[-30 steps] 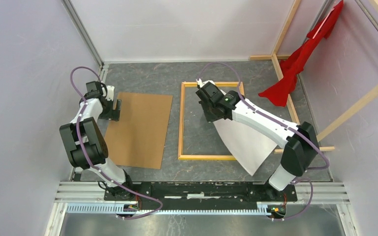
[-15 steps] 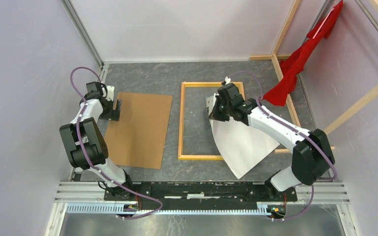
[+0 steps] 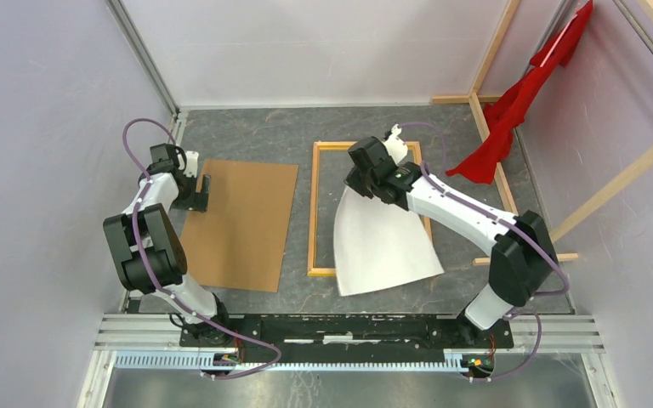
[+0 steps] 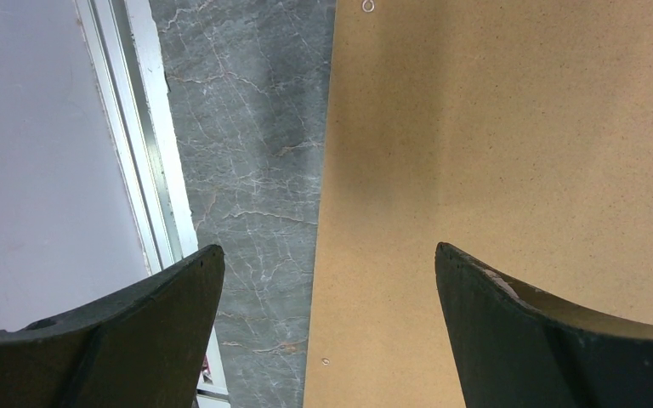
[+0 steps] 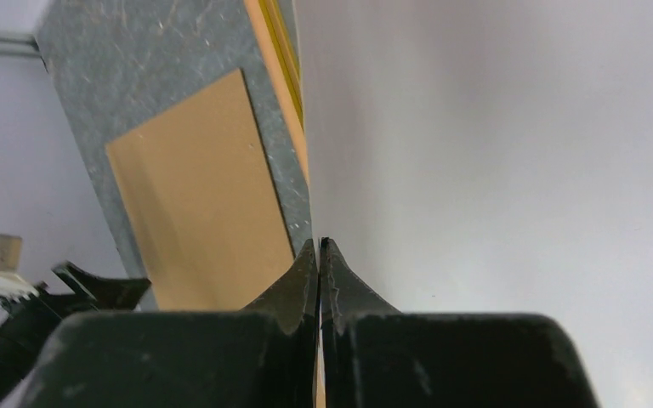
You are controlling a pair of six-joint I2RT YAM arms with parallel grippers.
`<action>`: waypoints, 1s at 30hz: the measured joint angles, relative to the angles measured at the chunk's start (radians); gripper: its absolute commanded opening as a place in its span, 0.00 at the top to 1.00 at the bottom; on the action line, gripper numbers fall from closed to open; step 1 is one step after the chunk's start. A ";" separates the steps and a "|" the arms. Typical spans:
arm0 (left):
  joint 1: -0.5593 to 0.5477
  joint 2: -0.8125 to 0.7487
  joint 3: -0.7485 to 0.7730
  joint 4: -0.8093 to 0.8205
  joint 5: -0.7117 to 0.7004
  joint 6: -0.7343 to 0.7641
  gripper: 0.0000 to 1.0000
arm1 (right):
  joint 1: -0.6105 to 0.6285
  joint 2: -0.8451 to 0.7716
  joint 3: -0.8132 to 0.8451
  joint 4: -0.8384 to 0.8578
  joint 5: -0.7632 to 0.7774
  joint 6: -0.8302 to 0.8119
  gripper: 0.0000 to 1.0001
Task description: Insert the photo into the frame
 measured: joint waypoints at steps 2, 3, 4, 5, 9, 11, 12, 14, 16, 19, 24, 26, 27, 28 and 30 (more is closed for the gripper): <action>0.000 -0.001 -0.001 0.000 0.000 0.000 0.00 | 0.005 0.034 0.035 0.001 0.028 0.031 1.00; 0.000 -0.001 -0.002 0.000 0.000 0.000 0.00 | 0.005 0.050 0.048 0.001 0.043 0.049 1.00; 0.000 -0.001 -0.002 0.000 0.000 0.000 0.00 | 0.004 0.061 0.055 0.001 0.057 0.064 1.00; 0.000 -0.001 -0.003 0.000 0.000 0.000 0.00 | 0.004 0.069 0.057 0.001 0.068 0.078 1.00; 0.000 -0.001 -0.003 0.000 0.000 0.000 0.00 | 0.004 0.094 0.058 -0.002 0.114 0.125 1.00; 0.000 -0.001 -0.003 0.000 -0.001 0.000 0.00 | 0.004 0.110 0.072 -0.014 0.134 0.134 1.00; 0.000 -0.001 -0.004 0.000 -0.001 0.000 0.00 | 0.004 0.122 0.084 -0.017 0.144 0.134 1.00; 0.000 -0.001 -0.003 0.000 -0.001 0.000 0.00 | 0.004 0.146 0.114 -0.018 0.159 0.130 1.00; 0.000 -0.001 -0.004 0.000 -0.001 0.000 0.00 | 0.003 0.162 0.133 -0.013 0.170 0.122 1.00; 0.000 -0.001 -0.004 0.002 -0.001 0.000 0.00 | -0.002 0.176 0.145 -0.004 0.179 0.092 1.00; 0.000 -0.001 -0.004 0.003 -0.002 0.000 0.00 | -0.017 0.208 0.177 0.010 0.179 0.029 1.00; 0.000 -0.001 -0.004 0.003 -0.002 0.000 0.00 | -0.023 0.219 0.188 0.014 0.181 0.003 1.00; 0.000 -0.001 -0.004 0.004 -0.002 0.000 0.00 | -0.026 0.220 0.190 0.017 0.183 -0.009 1.00; 0.000 -0.001 -0.004 0.004 -0.002 0.000 0.00 | -0.029 0.220 0.190 0.018 0.185 -0.021 1.00; 0.000 -0.001 -0.004 0.004 -0.002 0.000 0.00 | -0.033 0.220 0.190 0.023 0.188 -0.041 1.00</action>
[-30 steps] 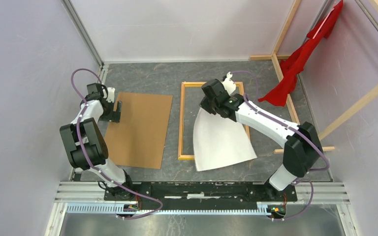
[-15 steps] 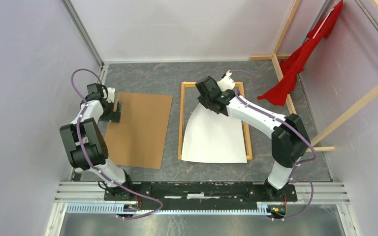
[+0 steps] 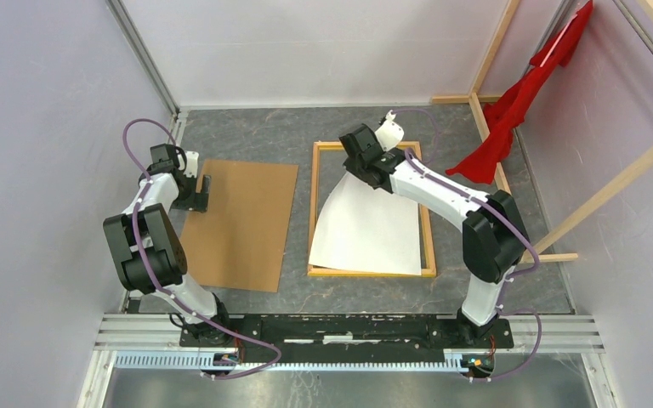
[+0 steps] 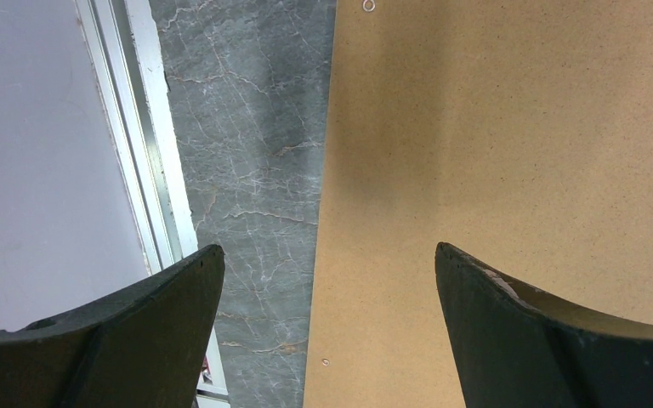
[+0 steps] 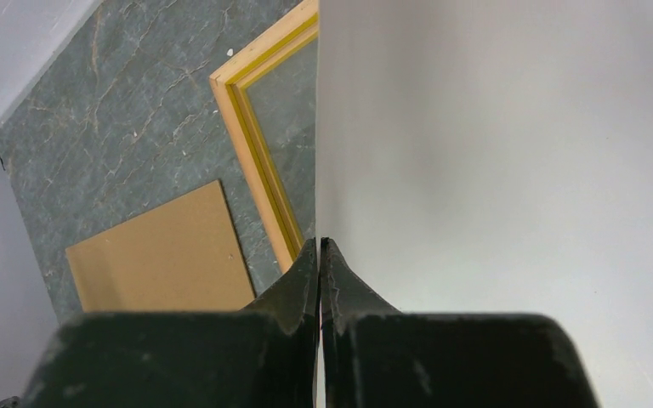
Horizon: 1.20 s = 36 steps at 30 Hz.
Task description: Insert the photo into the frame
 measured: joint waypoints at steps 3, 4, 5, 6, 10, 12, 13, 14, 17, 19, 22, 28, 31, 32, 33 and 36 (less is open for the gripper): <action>0.000 0.000 0.000 0.000 0.000 0.000 0.00 | -0.007 0.002 0.000 0.011 -0.002 -0.036 1.00; 0.000 0.000 0.000 0.000 0.000 0.000 0.00 | -0.009 0.004 0.002 0.015 -0.003 -0.048 1.00; 0.000 0.000 0.000 0.001 0.000 0.000 0.00 | -0.010 0.009 0.007 0.017 -0.005 -0.060 1.00; 0.000 0.000 0.000 0.001 0.000 0.000 0.00 | -0.010 0.017 0.015 0.023 -0.007 -0.075 1.00; 0.000 0.000 0.000 0.003 0.000 0.000 0.00 | -0.011 0.043 0.034 0.032 -0.023 -0.117 1.00; 0.000 0.000 0.000 0.003 -0.001 0.000 0.00 | -0.011 0.051 0.035 0.034 -0.030 -0.135 1.00; 0.000 0.000 0.000 0.003 0.000 0.000 0.00 | -0.012 0.053 0.035 0.034 -0.034 -0.142 1.00; 0.000 0.000 0.000 0.003 -0.001 0.000 0.00 | -0.013 0.056 0.036 0.034 -0.039 -0.150 1.00; 0.000 0.000 0.000 0.003 -0.001 0.000 0.00 | -0.014 0.071 0.048 0.034 -0.052 -0.169 1.00; 0.000 0.000 0.000 0.003 -0.001 0.000 0.00 | -0.014 0.079 0.053 0.035 -0.061 -0.177 1.00; 0.000 0.000 0.000 0.003 -0.002 0.000 0.00 | -0.014 0.088 0.054 0.036 -0.075 -0.189 1.00; 0.000 0.000 -0.001 0.003 -0.003 0.000 0.00 | -0.014 0.098 0.065 0.036 -0.090 -0.204 1.00; 0.000 0.000 -0.001 0.003 -0.003 0.000 0.00 | -0.014 0.098 0.072 0.031 -0.089 -0.205 1.00; 0.000 0.000 -0.001 0.003 -0.003 0.000 0.00 | -0.014 0.098 0.072 0.030 -0.088 -0.205 1.00; 0.000 0.000 -0.001 0.003 -0.003 0.000 0.00 | -0.014 0.098 0.072 0.029 -0.087 -0.205 1.00; 0.000 0.000 -0.001 0.003 -0.003 0.000 0.00 | -0.015 0.098 0.072 0.029 -0.080 -0.205 1.00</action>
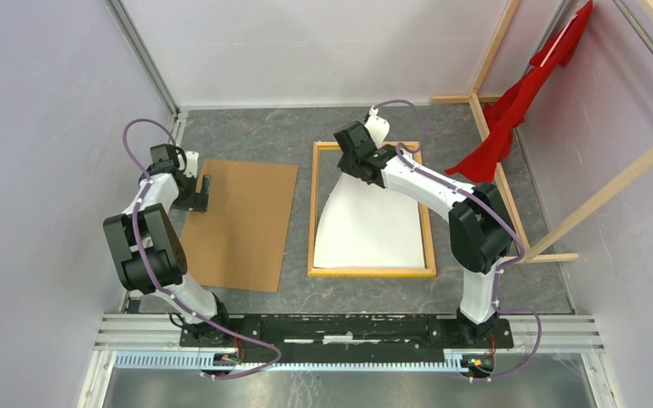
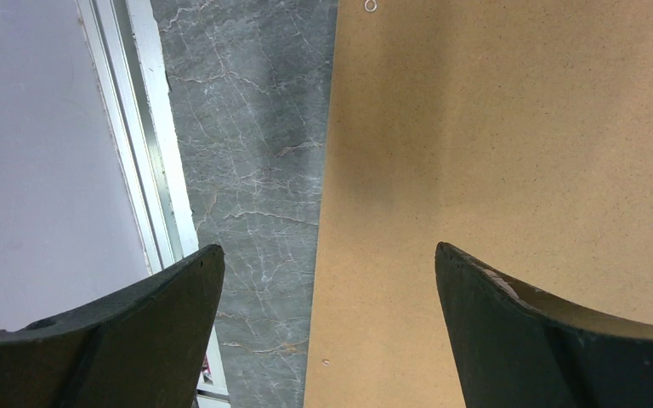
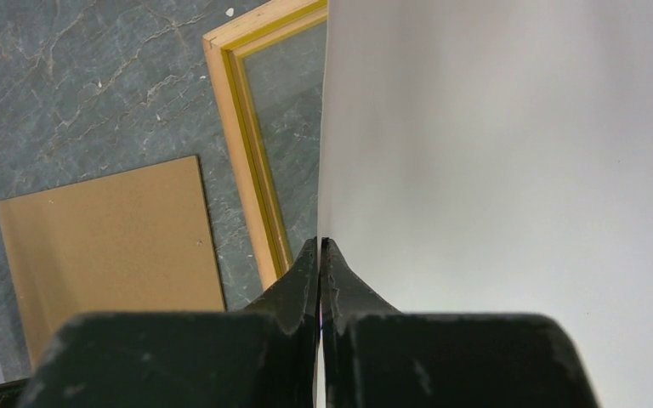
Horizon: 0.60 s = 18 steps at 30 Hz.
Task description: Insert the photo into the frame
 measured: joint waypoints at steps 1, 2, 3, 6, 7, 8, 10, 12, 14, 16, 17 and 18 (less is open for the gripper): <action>0.000 0.000 -0.001 0.000 0.000 0.000 0.00 | 0.000 0.000 0.000 0.000 0.002 -0.001 1.00; 0.000 0.000 -0.001 0.000 0.000 0.000 0.00 | -0.001 0.000 0.000 0.000 0.004 -0.004 1.00; 0.000 0.000 -0.001 0.000 0.000 0.000 0.00 | -0.002 0.000 0.000 0.000 0.004 -0.009 1.00; 0.000 0.000 -0.001 0.000 0.000 0.000 0.00 | -0.005 0.001 0.006 -0.013 0.004 -0.024 1.00; 0.000 0.000 -0.001 0.000 0.000 0.000 0.00 | -0.006 0.004 0.015 -0.024 0.004 -0.030 1.00; 0.000 0.000 -0.001 0.000 0.000 0.000 0.00 | -0.006 0.010 0.030 -0.038 0.004 -0.037 1.00; 0.000 0.000 -0.001 0.000 0.000 0.000 0.00 | -0.006 0.024 0.060 -0.052 0.004 -0.052 1.00; 0.000 0.000 -0.001 0.000 0.000 0.000 0.00 | -0.007 0.037 0.077 -0.061 0.003 -0.067 1.00; 0.000 0.000 -0.001 0.000 0.000 0.000 0.00 | -0.007 0.047 0.082 -0.071 -0.001 -0.079 1.00; 0.000 0.000 -0.001 0.000 0.000 0.000 0.00 | -0.007 0.056 0.083 -0.078 -0.005 -0.082 1.00; 0.000 0.000 -0.001 0.000 0.000 0.000 0.00 | -0.007 0.060 0.083 -0.083 -0.008 -0.082 1.00; 0.000 0.000 -0.001 0.000 0.000 0.000 0.00 | -0.007 0.062 0.082 -0.084 -0.008 -0.082 1.00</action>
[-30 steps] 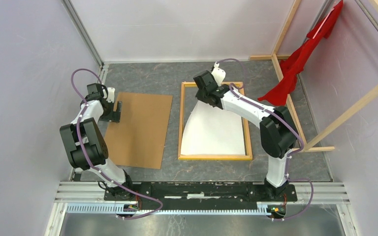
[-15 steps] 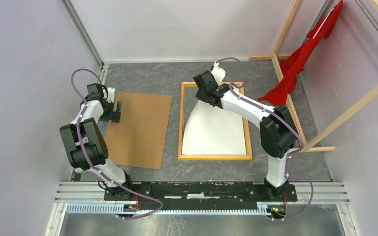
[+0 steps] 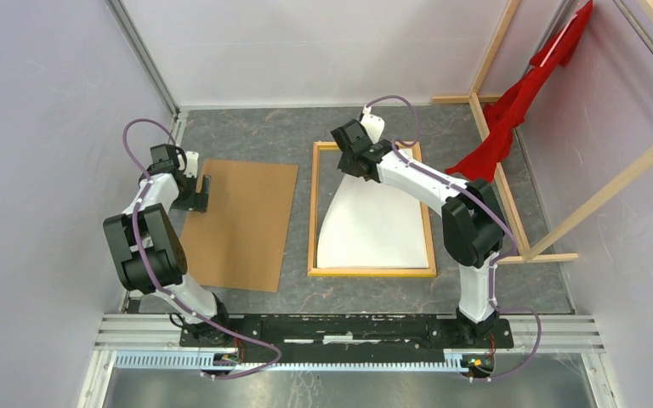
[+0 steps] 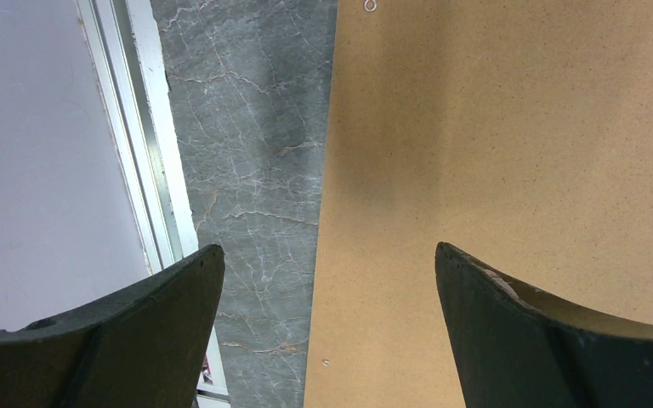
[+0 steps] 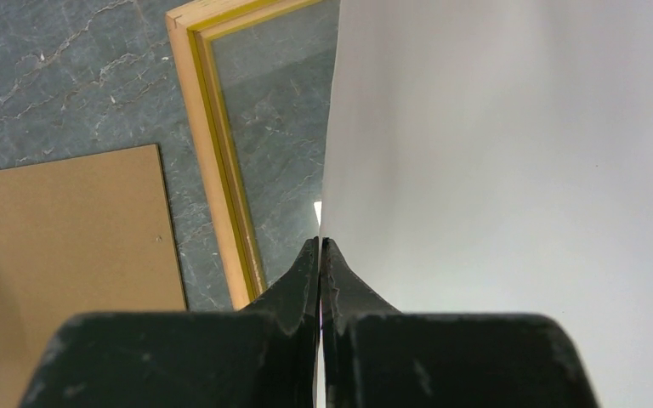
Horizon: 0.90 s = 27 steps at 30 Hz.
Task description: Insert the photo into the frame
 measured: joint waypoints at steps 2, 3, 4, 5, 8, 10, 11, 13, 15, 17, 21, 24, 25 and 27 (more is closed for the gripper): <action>0.000 0.000 0.000 0.000 0.000 0.000 0.00 | 0.000 0.001 -0.002 -0.001 0.001 0.001 1.00; 0.000 0.000 0.000 0.000 0.000 0.000 0.00 | 0.000 0.001 -0.002 -0.001 0.001 0.001 1.00; 0.000 0.000 0.000 0.000 0.000 0.000 0.00 | -0.001 0.001 -0.002 -0.001 0.001 0.002 1.00; 0.000 0.000 0.000 0.000 0.000 0.000 0.00 | -0.001 0.001 -0.003 -0.001 0.001 0.002 0.96; 0.000 0.000 -0.003 0.000 0.000 0.000 0.00 | -0.002 0.001 -0.003 0.000 0.000 0.000 0.79; 0.000 0.000 -0.005 0.000 0.000 0.000 0.00 | -0.003 0.001 -0.003 0.003 -0.002 -0.004 0.63; 0.000 0.000 -0.005 0.000 0.000 0.000 0.00 | -0.004 0.001 -0.003 0.006 -0.004 -0.009 0.59; 0.000 0.000 -0.005 0.000 0.000 0.000 0.00 | -0.004 0.001 -0.005 0.022 -0.010 -0.019 0.49; 0.000 0.000 -0.005 0.000 0.000 0.000 0.00 | -0.005 0.001 -0.007 0.033 -0.016 -0.027 0.41; 0.000 0.000 -0.005 0.000 0.000 0.000 0.00 | -0.005 0.001 -0.007 0.045 -0.030 -0.036 0.36; 0.000 0.000 -0.005 0.000 0.000 0.000 0.00 | -0.005 0.001 -0.008 0.066 -0.051 -0.048 0.28; 0.000 0.000 -0.005 0.000 0.000 0.000 0.00 | -0.005 0.001 -0.009 0.082 -0.068 -0.053 0.25; 0.000 0.000 -0.005 0.000 -0.001 0.000 0.00 | -0.005 0.001 -0.009 0.086 -0.072 -0.054 0.25; 0.000 0.000 -0.005 0.000 -0.006 0.000 0.00 | -0.005 0.001 -0.009 0.096 -0.084 -0.060 0.25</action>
